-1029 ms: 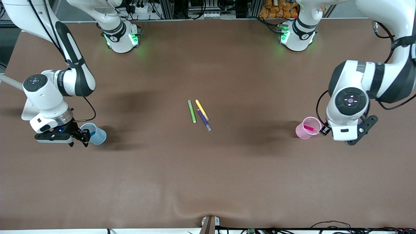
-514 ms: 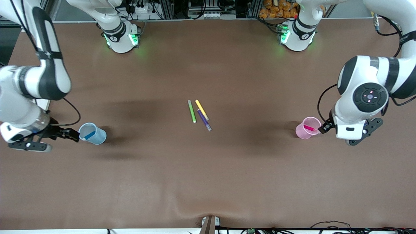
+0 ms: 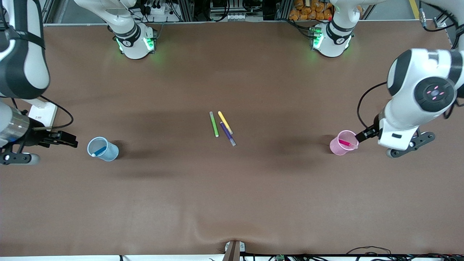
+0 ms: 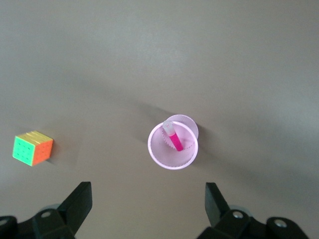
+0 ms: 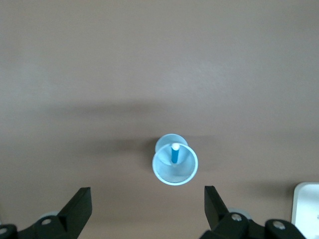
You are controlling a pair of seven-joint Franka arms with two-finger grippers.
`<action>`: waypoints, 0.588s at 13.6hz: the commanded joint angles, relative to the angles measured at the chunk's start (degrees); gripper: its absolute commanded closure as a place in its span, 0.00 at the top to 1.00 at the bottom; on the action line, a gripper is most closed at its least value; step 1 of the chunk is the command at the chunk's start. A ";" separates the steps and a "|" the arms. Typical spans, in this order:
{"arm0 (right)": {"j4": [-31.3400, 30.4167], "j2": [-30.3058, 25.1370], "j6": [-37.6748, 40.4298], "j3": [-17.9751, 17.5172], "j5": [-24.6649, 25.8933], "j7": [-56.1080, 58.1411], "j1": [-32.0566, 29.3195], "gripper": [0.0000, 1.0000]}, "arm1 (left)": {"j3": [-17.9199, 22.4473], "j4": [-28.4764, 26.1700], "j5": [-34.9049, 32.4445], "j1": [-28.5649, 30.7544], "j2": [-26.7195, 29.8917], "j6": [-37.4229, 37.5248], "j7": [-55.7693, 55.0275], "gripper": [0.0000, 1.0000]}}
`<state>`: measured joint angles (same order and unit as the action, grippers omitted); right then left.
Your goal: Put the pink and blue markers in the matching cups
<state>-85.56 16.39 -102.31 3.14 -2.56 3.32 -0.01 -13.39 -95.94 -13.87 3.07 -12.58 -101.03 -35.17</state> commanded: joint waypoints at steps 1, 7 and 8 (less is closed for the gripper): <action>6.35 0.57 5.51 0.11 -1.48 1.34 0.01 1.00 | 2.65 -0.83 4.01 -0.17 4.48 1.71 8.07 1.00; 11.20 -0.65 14.85 0.37 -1.48 0.90 -0.34 1.00 | 12.50 -1.01 10.70 -5.70 9.76 4.17 18.63 1.00; 11.20 -0.75 14.77 0.20 -1.22 1.07 -0.08 1.00 | 14.25 -0.92 10.97 -7.36 10.81 4.27 19.25 1.00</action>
<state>-74.73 16.30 -88.75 3.33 -3.11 3.84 -0.06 -2.11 -95.97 -4.30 -1.33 -4.49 -97.70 -17.72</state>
